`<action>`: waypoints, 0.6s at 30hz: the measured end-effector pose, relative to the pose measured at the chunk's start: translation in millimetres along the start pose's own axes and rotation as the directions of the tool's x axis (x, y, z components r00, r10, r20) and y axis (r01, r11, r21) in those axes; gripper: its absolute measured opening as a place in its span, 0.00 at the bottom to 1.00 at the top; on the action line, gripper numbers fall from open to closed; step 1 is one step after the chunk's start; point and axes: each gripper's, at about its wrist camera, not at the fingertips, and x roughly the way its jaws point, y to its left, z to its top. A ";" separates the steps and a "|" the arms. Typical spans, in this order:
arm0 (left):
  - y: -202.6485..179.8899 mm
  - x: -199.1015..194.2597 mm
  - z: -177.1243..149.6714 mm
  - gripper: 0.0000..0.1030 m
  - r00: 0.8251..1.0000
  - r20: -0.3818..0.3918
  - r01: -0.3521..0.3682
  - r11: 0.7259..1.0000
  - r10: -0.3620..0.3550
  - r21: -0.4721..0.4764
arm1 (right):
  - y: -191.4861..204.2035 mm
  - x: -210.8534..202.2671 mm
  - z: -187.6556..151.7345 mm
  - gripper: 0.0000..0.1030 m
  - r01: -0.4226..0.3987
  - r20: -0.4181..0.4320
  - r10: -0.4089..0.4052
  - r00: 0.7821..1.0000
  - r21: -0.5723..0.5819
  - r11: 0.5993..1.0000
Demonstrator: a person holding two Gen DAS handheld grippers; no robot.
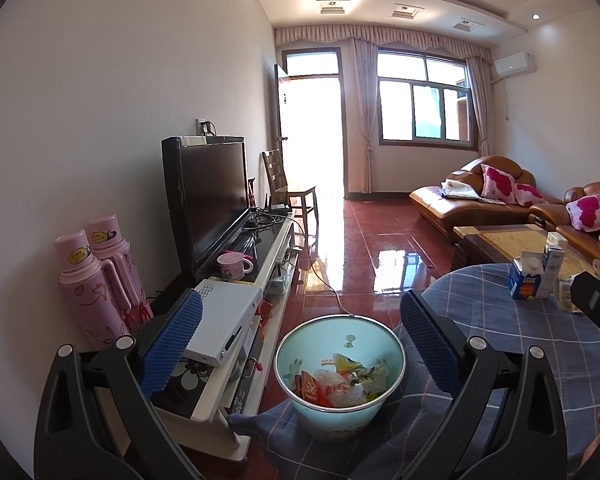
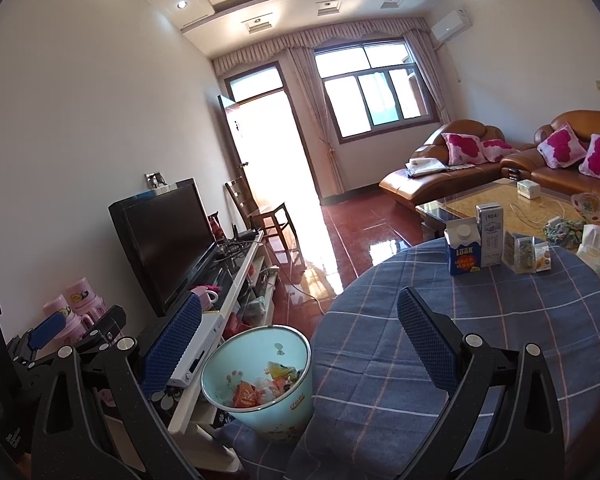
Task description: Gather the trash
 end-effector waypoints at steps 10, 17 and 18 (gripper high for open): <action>0.9 -0.1 -2.0 0.94 0.999 -0.011 0.036 0.999 -0.036 -0.007 | -1.8 0.1 -1.4 0.94 0.004 0.002 -0.004 1.000 0.006 1.000; 1.4 1.3 -0.5 0.94 1.000 -0.007 0.022 1.000 -0.022 -0.008 | -2.8 -0.8 -1.9 0.94 0.006 -0.001 -0.006 1.000 0.012 1.000; 0.9 1.9 -0.1 0.94 1.000 -0.008 0.018 1.000 -0.018 -0.003 | -3.4 -0.7 -1.8 0.94 0.008 -0.001 -0.008 1.000 0.013 1.000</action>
